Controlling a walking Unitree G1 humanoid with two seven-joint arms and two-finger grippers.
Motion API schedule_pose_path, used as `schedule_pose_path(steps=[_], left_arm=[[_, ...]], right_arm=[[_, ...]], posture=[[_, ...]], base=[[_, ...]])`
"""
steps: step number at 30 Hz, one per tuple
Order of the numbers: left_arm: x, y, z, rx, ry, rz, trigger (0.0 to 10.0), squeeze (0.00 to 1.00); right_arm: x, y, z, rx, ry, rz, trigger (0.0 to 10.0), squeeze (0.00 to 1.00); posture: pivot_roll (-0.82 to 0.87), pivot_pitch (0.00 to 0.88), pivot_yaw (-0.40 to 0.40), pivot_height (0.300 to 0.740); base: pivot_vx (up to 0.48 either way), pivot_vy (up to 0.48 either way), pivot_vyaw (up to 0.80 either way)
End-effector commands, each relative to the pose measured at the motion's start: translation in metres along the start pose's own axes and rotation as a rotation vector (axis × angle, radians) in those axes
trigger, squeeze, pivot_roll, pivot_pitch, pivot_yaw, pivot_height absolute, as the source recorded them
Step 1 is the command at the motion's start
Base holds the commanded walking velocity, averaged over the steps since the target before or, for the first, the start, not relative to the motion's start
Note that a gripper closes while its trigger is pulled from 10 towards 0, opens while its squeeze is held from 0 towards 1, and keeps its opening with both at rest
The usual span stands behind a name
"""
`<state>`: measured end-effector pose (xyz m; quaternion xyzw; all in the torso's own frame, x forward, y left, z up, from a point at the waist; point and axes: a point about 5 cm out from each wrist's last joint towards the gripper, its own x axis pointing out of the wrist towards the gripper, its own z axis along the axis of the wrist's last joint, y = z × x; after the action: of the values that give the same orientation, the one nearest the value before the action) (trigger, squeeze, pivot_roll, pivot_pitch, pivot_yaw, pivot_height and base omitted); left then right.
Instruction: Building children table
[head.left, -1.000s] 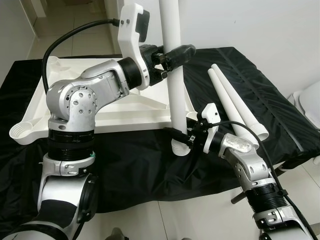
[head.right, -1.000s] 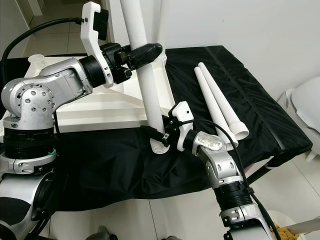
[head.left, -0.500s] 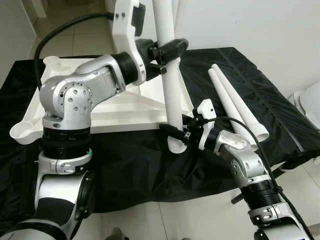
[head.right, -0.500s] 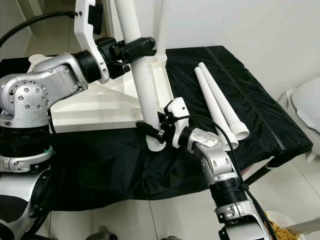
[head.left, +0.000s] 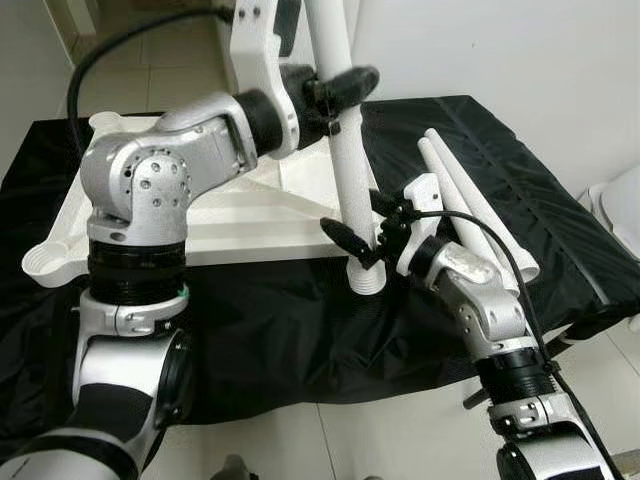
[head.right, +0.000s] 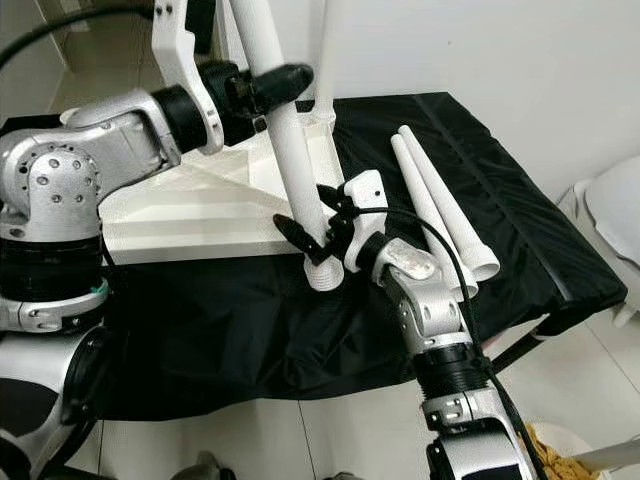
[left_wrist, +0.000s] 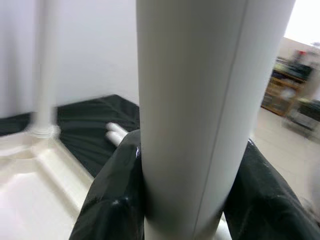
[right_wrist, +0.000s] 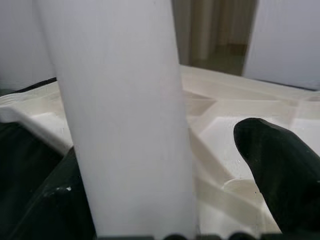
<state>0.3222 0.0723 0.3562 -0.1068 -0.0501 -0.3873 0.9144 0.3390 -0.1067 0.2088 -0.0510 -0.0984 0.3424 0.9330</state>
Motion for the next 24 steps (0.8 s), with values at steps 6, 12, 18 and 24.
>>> schedule_pose_path(steps=[6,12,18,24], left_arm=[[0.006,0.009,0.018,0.131,-0.063,0.198,10.0,0.0],[0.011,0.011,0.026,0.184,-0.1,0.298,10.0,0.0],[0.016,0.01,0.032,0.251,-0.139,0.411,10.0,0.0],[0.02,0.01,0.037,0.282,-0.159,0.473,10.0,0.0]], right_arm=[[0.015,-0.001,0.008,-0.086,0.009,-0.175,10.0,0.0],[0.029,0.004,0.006,-0.144,0.043,-0.302,10.0,0.0],[0.044,0.012,0.003,-0.262,0.097,-0.502,10.0,0.0],[0.053,0.023,0.002,-0.302,0.122,-0.624,10.0,0.0]], posture=[[-0.02,0.007,-0.009,0.74],[-0.02,0.021,-0.011,0.74],[-0.02,0.032,-0.017,0.74],[-0.01,0.041,-0.021,0.74]], base=[[0.0,0.0,0.0],[0.0,0.0,0.0],[0.0,0.0,0.0],[0.0,0.0,0.0]])
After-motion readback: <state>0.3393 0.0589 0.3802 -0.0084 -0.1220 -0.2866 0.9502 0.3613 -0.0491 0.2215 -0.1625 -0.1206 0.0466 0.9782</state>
